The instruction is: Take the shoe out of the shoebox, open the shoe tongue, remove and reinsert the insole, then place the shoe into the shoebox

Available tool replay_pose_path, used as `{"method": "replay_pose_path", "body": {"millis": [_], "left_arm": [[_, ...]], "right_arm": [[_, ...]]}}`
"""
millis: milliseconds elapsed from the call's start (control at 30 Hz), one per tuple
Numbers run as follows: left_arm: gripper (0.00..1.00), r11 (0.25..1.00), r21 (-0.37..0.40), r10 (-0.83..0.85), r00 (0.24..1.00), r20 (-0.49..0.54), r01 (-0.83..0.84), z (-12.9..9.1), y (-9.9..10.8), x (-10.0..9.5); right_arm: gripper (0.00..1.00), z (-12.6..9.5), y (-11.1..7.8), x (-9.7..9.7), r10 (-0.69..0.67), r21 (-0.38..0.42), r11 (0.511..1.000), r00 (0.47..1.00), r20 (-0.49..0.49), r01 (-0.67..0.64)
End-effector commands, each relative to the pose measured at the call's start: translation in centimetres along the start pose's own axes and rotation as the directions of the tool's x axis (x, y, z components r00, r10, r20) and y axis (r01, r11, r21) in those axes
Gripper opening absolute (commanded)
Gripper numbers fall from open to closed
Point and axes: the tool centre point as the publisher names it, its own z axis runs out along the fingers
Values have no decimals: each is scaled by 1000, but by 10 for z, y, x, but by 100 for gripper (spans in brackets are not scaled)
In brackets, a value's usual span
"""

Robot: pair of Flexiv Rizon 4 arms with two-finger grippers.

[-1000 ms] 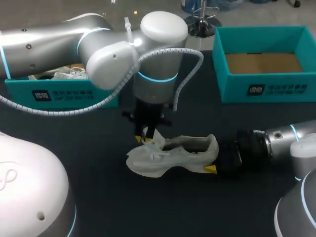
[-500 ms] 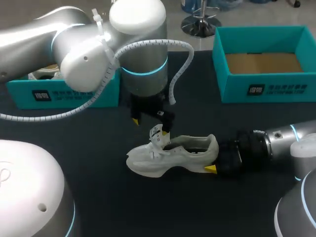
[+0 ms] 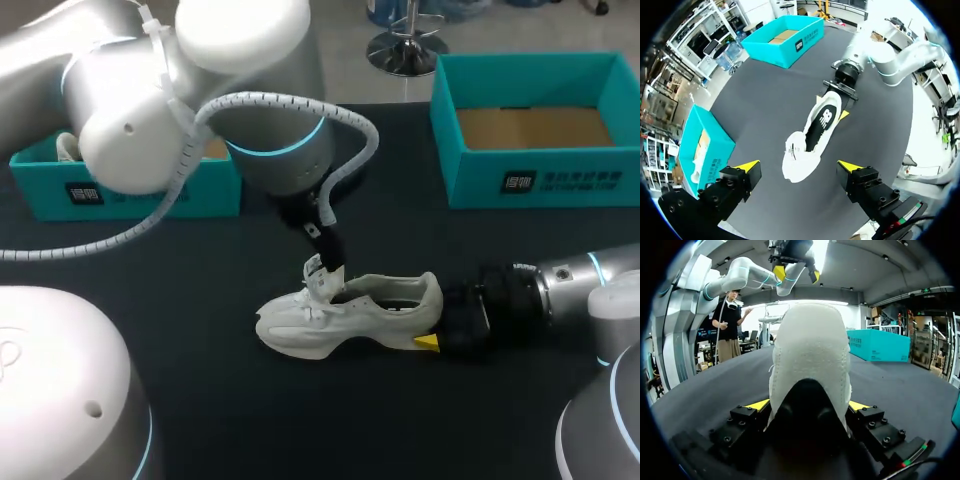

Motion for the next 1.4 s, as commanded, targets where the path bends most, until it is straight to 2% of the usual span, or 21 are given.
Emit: {"method": "replay_pose_path", "body": {"millis": [33,133,233,367,467,533,600,633,667,1000,1067,1100,1133,1267,1400], "left_arm": [[100,949,115,291,956,29,-293,2,7,-1],[100,938,123,323,946,21,-323,1,5,1],[100,906,77,417,909,5,-416,4,-8,9],[100,881,-9,468,874,-129,-473,13,-25,16],[100,867,-102,464,866,-186,-487,17,-35,20],[100,870,-130,442,869,-222,-476,18,-41,20],[100,861,-238,396,886,-239,-449,19,-46,20],[100,857,-261,382,887,-259,-445,19,-48,20],[100,838,-334,382,901,-204,-431,18,-49,22],[100,838,-334,382,901,-204,-431,18,-49,22],[100,854,-288,393,900,-188,-433,20,-47,24],[45,847,-276,416,889,-191,-455,22,-46,27],[0,849,-267,412,887,-210,-457,25,-47,28],[0,823,-192,498,841,-211,-535,35,-47,36],[0,794,-163,556,808,-195,-586,48,-48,43]], "right_arm": [[0,2,-1,0,0,2,1000,1000,1,0],[0,2,-1,0,0,2,1000,1000,1,0],[0,2,-1,0,0,2,1000,1000,1,0],[0,2,-1,0,0,2,1000,1000,1,0],[0,2,-1,0,0,2,1000,1000,1,0],[0,2,-1,0,0,2,1000,1000,1,0],[0,2,-1,0,0,2,1000,1000,1,0],[0,2,-1,0,0,2,1000,1000,1,0],[0,2,-1,0,0,2,1000,1000,1,0],[0,2,-1,0,0,2,1000,1000,1,0],[0,2,-1,0,0,2,1000,1000,1,0],[0,2,-1,0,0,2,1000,1000,1,0],[0,2,-1,0,0,2,1000,1000,1,0],[0,2,-1,0,0,2,1000,1000,1,0],[0,2,-1,0,0,2,1000,1000,1,0]]}}
